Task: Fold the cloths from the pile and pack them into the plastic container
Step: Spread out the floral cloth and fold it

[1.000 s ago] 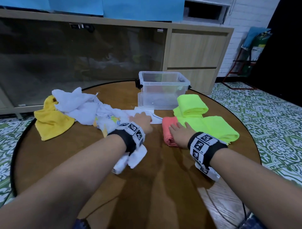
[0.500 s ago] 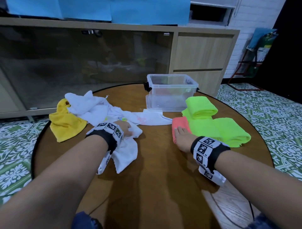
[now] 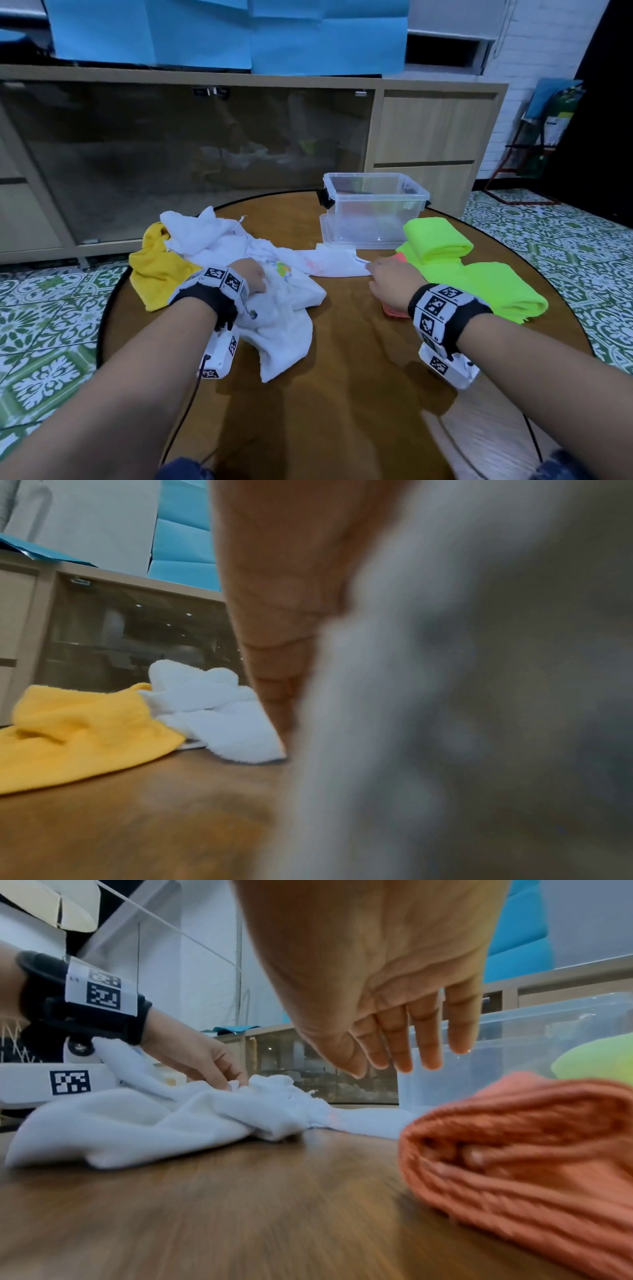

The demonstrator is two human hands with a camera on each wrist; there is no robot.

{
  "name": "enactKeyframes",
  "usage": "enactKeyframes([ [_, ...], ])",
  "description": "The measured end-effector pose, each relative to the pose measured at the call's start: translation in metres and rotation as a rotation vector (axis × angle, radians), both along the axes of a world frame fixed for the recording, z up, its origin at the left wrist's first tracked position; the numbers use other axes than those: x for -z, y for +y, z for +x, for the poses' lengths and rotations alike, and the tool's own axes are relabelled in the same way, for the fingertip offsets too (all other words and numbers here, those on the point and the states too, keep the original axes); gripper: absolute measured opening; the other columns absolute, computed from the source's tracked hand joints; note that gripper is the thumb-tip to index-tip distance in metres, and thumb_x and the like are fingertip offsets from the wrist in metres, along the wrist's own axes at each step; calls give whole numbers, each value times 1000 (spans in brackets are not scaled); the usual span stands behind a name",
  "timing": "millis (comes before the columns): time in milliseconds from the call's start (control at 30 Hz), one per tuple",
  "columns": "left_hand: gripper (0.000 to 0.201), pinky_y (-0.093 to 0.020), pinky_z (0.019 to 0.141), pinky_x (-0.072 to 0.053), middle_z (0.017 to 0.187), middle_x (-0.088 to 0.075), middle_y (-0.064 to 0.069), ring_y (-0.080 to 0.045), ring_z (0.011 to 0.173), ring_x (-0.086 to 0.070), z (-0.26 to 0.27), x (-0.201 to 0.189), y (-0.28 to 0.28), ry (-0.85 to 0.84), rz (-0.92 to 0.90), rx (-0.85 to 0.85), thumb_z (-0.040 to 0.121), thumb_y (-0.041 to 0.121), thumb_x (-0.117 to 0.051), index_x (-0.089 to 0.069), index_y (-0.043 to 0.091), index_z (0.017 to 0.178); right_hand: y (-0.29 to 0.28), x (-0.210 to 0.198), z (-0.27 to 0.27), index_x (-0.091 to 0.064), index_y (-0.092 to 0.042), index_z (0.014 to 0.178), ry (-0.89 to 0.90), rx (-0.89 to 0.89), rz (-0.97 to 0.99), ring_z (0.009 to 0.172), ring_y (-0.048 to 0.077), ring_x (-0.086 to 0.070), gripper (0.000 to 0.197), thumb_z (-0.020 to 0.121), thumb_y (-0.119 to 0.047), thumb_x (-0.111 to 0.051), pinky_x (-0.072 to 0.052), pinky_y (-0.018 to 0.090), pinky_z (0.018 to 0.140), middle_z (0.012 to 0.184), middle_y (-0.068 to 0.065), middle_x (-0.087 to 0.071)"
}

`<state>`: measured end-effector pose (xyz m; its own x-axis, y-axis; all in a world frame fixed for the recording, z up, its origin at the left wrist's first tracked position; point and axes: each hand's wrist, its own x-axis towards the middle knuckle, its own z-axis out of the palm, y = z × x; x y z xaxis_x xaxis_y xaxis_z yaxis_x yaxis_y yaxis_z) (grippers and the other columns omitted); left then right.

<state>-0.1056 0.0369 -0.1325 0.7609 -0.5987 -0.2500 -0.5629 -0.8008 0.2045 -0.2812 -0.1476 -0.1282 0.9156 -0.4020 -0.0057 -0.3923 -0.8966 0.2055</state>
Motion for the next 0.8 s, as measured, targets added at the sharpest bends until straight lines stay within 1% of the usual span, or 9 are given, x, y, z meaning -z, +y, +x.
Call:
enactKeyframes([
  [67,23,-16,50,-33,64,-45,6,-8,56,-40,-6,-11,-4,149,-212,65,86,1,-51,-59,18,72,2,-2,9,-43,-14,136,-114,-26,130,124,27,-45,41,95,-16,-39,-40,39,99,137,9,-48],
  [167,38,-20,56,-40,61,-52,-6,-19,61,-46,-17,-27,-8,408,-494,87,82,-4,-49,-67,18,55,13,-10,19,-34,-15,143,-282,-109,418,129,23,-42,51,94,-13,-47,-36,32,103,144,4,-42],
  [267,35,-22,53,-33,63,-45,-10,-21,51,-41,-27,-37,-9,560,-597,129,72,3,-50,-69,17,46,36,-17,27,-32,-15,144,-330,-226,727,128,19,-42,62,89,-13,-60,-33,19,91,143,1,-41],
  [333,40,-17,43,-32,52,-45,-8,-12,39,-39,-35,-43,-10,641,-665,150,81,1,-50,-70,16,49,46,-18,31,-38,-16,139,-306,-250,883,118,19,-47,59,85,-11,-64,-33,19,86,131,2,-49],
  [400,35,-18,47,-37,52,-56,-3,-10,44,-46,-40,-47,-9,696,-713,150,85,6,-56,-71,14,55,52,-18,31,-51,-19,113,-303,-247,911,93,19,-51,35,83,-11,-67,-37,22,77,101,2,-54],
  [500,3,-19,61,-44,68,-60,0,-12,63,-53,-40,-52,-8,573,-674,166,85,13,-67,-66,14,82,55,-20,25,-46,-17,68,-293,-199,755,63,14,-40,25,85,-16,-66,-29,17,52,67,1,-43],
  [600,42,-31,83,-47,95,-61,-5,-21,90,-57,-38,-53,-4,440,-403,176,75,22,-76,-59,18,114,49,-26,18,-61,-10,74,-392,-158,749,71,16,-46,11,84,-13,-64,-31,17,52,72,1,-51],
  [667,32,-29,78,-45,97,-60,-6,-21,89,-54,-44,-57,0,443,-307,191,81,24,-72,-62,18,111,46,-31,13,-62,-7,83,-430,-152,766,76,18,-48,7,85,-14,-63,-35,26,60,78,4,-54],
  [800,10,-21,65,-40,75,-56,-1,-15,73,-49,-51,-66,6,452,-364,229,87,24,-65,-66,17,80,42,-37,8,-49,-18,70,-500,-119,798,69,17,-46,21,87,-21,-62,-33,27,56,67,-1,-47],
])
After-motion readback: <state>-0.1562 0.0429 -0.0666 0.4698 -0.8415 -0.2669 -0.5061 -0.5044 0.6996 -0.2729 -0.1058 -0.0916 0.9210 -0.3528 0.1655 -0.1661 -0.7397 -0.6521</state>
